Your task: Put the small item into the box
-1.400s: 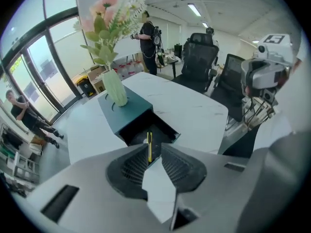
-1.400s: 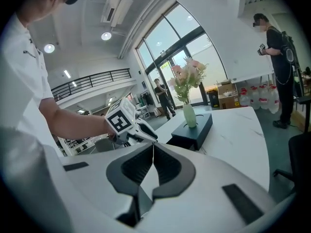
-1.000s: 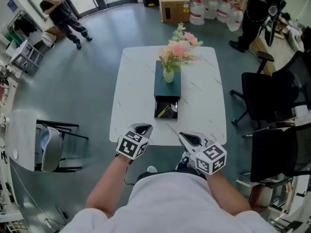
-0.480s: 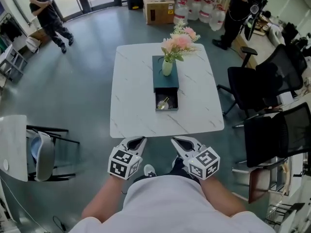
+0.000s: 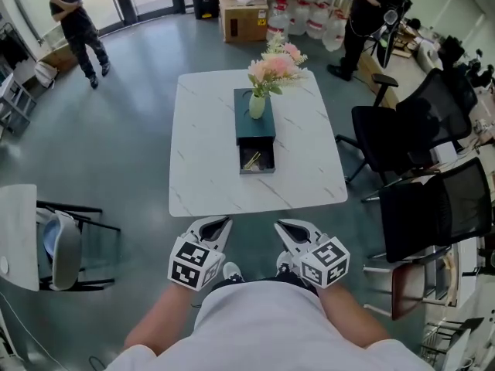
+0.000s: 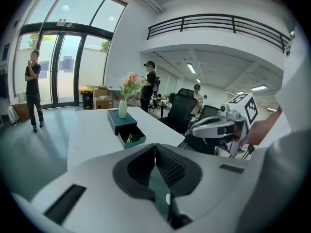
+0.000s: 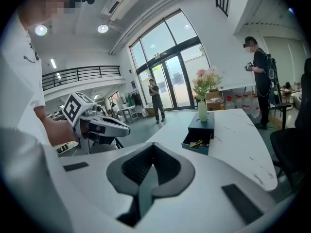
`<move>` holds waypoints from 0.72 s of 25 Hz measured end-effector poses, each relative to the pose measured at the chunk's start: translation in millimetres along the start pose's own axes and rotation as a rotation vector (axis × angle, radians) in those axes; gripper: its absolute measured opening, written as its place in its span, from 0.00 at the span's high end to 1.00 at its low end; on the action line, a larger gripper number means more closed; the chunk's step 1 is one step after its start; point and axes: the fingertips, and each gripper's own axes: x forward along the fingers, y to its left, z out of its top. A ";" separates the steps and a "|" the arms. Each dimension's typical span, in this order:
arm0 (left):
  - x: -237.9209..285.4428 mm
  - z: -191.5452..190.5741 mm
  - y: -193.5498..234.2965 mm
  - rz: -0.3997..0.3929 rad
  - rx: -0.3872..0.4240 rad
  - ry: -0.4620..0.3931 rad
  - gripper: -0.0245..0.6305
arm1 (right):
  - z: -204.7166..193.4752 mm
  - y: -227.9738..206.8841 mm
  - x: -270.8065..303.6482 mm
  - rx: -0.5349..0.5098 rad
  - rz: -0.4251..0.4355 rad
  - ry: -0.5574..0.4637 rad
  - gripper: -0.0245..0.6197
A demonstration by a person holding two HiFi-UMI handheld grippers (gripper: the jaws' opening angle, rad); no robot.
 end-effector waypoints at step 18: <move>23.0 21.8 -40.1 0.014 0.070 -0.002 0.94 | 0.2 -22.1 -28.1 -0.037 0.028 -0.006 0.94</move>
